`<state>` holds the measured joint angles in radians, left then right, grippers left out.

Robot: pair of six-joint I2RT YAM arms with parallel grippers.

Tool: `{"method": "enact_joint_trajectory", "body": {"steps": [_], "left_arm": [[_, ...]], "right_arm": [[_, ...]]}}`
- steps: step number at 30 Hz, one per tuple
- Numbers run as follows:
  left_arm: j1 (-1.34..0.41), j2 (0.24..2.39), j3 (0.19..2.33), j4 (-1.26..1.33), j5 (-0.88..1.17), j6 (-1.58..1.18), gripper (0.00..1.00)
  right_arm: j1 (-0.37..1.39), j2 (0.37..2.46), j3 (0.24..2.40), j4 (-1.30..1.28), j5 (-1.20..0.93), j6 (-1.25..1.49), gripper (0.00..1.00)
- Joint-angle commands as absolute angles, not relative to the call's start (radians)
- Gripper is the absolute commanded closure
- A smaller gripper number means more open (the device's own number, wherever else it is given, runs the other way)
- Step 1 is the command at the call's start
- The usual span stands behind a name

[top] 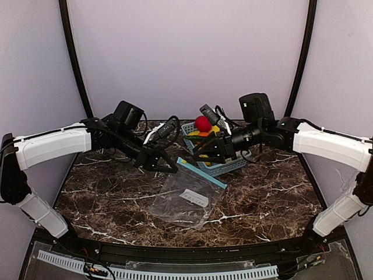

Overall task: Place the food in the zip-top bag and seal the zipper
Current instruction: Pass from the left arm to the right

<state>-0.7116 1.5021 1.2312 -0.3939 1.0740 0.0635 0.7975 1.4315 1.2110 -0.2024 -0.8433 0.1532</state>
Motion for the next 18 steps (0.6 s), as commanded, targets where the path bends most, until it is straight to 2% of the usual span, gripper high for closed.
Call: {"method": "enact_joint_trajectory", "body": {"steps": [1, 8, 18], "left_arm": [[-0.738, 1.506, 1.19, -0.342, 1.146, 0.018, 0.99], [-0.781, 1.508, 1.174, -0.323, 1.162, 0.011, 0.99], [-0.781, 1.497, 1.166, -0.3, 1.144, 0.005, 0.99]], "right_arm": [[0.79, 1.495, 1.256, -0.24, -0.986, 0.117, 0.45], [0.796, 1.579, 1.303, -0.273, -1.056, 0.104, 0.49], [0.816, 1.558, 1.221, -0.182, -1.121, 0.152, 0.55]]}}
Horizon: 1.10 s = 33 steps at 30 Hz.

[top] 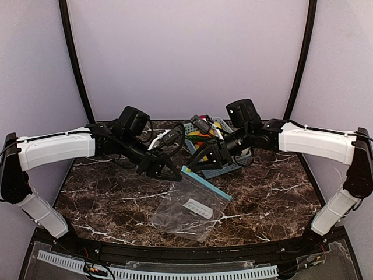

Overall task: Place the food in the zip-top bag and seal the zipper
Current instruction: Pass from the left arm to the right

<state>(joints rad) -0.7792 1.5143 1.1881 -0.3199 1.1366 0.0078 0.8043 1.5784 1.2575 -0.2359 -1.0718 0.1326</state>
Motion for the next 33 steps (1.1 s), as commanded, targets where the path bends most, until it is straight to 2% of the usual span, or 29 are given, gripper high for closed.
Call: {"method": "enact_joint_trajectory", "body": {"steps": [1, 21, 26, 30, 33], "left_arm": [[-0.781, 1.496, 1.165, -0.297, 1.144, 0.005, 0.99], [-0.782, 1.498, 1.158, -0.279, 1.131, -0.027, 0.99], [-0.782, 1.496, 1.157, -0.274, 1.121, -0.028, 0.99], [-0.782, 1.498, 1.155, -0.269, 1.119, -0.03, 0.99], [-0.782, 1.5, 1.154, -0.262, 1.105, -0.035, 0.99]], "right_arm": [[0.817, 1.555, 1.214, -0.179, -1.12, 0.156, 0.55], [0.827, 1.528, 1.169, -0.083, -1.142, 0.206, 0.77], [0.828, 1.528, 1.162, -0.084, -1.129, 0.207, 0.87], [0.828, 1.528, 1.16, -0.087, -1.122, 0.205, 0.88], [0.828, 1.526, 1.16, -0.088, -1.108, 0.203, 0.94]]}}
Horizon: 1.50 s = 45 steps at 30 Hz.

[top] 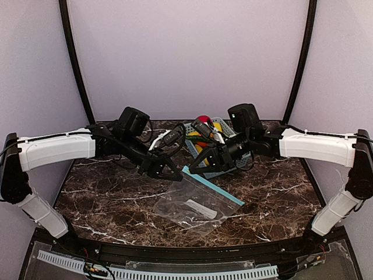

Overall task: Place the food in the zip-top bag and seal the zipper
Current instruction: Pass from the left arm to the right, then pass from the right arm to the left

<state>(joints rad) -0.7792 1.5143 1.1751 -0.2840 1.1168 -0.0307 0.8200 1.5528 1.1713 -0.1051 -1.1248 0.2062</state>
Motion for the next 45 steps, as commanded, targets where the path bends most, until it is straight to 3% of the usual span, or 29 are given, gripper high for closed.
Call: {"method": "enact_joint_trajectory", "body": {"steps": [1, 5, 9, 11, 15, 18, 22, 30, 45], "left_arm": [[-0.781, 1.5, 1.154, -0.26, 1.099, -0.037, 0.99], [-0.781, 1.509, 1.149, -0.234, 1.1, -0.065, 0.83], [-0.782, 1.513, 1.138, -0.199, 1.1, -0.091, 0.57], [-0.782, 1.511, 1.128, -0.178, 1.097, -0.105, 0.51], [-0.781, 1.511, 1.123, -0.152, 1.075, -0.121, 0.49], [-0.782, 1.512, 1.12, -0.126, 1.067, -0.136, 0.5], [-0.782, 1.503, 1.103, -0.08, 1.06, -0.163, 0.6], [-0.781, 1.501, 1.093, -0.057, 1.065, -0.181, 0.95], [-0.782, 1.474, 1.101, -0.11, 1.066, -0.13, 0.99]], "right_arm": [[0.829, 1.526, 1.16, -0.088, -1.103, 0.203, 0.96], [0.83, 1.529, 1.163, -0.087, -1.095, 0.203, 1.0], [0.831, 1.532, 1.163, -0.087, -1.079, 0.204, 1.0], [0.831, 1.535, 1.164, -0.086, -1.073, 0.205, 1.0], [0.837, 1.545, 1.17, -0.087, -1.065, 0.206, 1.0], [0.842, 1.56, 1.178, -0.091, -1.058, 0.206, 1.0], [0.848, 1.576, 1.188, -0.104, -1.049, 0.198, 1.0], [0.85, 1.579, 1.192, -0.123, -1.033, 0.19, 1.0], [0.834, 1.549, 1.184, -0.132, -0.95, 0.197, 1.0]]}}
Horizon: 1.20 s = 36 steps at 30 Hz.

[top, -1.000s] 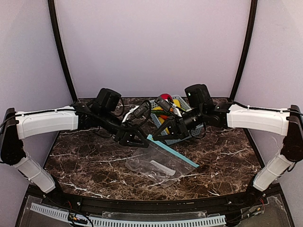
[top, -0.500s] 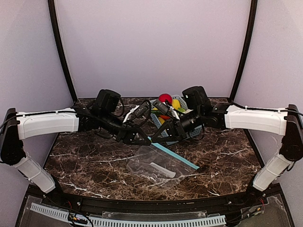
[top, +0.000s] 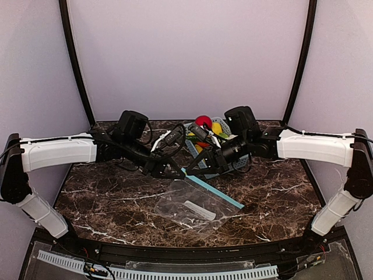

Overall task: Place the food in the zip-top bag and seal the zipper
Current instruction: Pass from the right arm to the left, then unzip the zipper from the zipper food storage bag.

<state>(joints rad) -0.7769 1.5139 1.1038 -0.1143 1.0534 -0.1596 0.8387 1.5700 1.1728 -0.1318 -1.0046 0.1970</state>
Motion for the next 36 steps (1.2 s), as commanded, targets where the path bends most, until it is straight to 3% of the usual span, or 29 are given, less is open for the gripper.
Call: {"method": "enact_joint_trajectory", "body": {"steps": [1, 36], "left_arm": [[-0.782, 1.472, 1.102, -0.113, 1.066, -0.125, 0.99], [-0.725, 1.399, 1.11, -0.209, 0.81, -0.031, 0.99]], "right_arm": [[0.832, 1.543, 1.178, -0.133, -0.946, 0.198, 1.0], [0.827, 1.488, 1.105, -0.182, -0.784, 0.183, 1.0]]}}
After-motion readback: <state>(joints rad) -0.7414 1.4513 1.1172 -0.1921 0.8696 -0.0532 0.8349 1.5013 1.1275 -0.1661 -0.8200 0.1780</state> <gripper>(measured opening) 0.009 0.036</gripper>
